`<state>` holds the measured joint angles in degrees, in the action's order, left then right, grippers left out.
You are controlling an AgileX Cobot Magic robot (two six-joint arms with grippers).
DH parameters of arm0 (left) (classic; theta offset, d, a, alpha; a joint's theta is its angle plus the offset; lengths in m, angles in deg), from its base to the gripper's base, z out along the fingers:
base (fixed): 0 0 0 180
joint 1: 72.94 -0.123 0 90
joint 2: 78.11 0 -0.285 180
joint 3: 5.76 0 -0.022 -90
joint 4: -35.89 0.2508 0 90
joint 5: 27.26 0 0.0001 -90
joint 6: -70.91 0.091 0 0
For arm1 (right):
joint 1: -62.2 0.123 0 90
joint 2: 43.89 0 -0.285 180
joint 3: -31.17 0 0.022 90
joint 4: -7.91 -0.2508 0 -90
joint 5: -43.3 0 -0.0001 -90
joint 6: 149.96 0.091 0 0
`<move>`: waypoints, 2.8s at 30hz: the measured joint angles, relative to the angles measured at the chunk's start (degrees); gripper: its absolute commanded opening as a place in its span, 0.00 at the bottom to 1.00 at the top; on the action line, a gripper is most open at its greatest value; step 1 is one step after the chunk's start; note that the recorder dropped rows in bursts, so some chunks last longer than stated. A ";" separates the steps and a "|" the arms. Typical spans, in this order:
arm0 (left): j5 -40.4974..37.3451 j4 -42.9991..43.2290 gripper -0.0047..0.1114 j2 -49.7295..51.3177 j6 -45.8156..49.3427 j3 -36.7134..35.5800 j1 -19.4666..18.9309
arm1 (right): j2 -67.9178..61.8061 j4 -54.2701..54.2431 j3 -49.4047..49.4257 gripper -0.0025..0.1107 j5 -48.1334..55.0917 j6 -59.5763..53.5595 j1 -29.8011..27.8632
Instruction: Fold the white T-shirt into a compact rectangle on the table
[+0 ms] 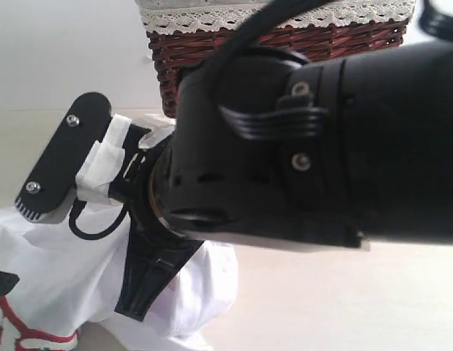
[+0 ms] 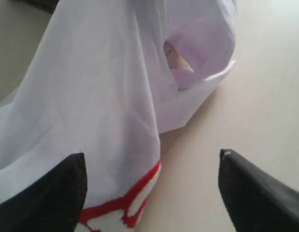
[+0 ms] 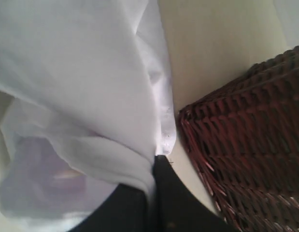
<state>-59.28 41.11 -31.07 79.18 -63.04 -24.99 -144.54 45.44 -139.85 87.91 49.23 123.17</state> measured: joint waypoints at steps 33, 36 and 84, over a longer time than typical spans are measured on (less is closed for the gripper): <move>50.52 -36.49 0.04 42.10 23.19 -1.08 1.31 | 4.70 -2.95 0.00 0.02 6.61 -0.80 0.13; 46.21 -41.93 0.04 35.31 29.47 -1.77 -1.28 | 5.33 -2.68 0.00 0.02 7.60 -1.46 0.13; 5.75 43.15 0.04 12.73 -4.26 39.84 -24.82 | 11.39 1.18 -12.61 0.50 12.03 -5.11 0.17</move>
<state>-53.53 84.26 -18.34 74.93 -23.19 -49.81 -133.15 46.62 -152.46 99.94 44.11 123.34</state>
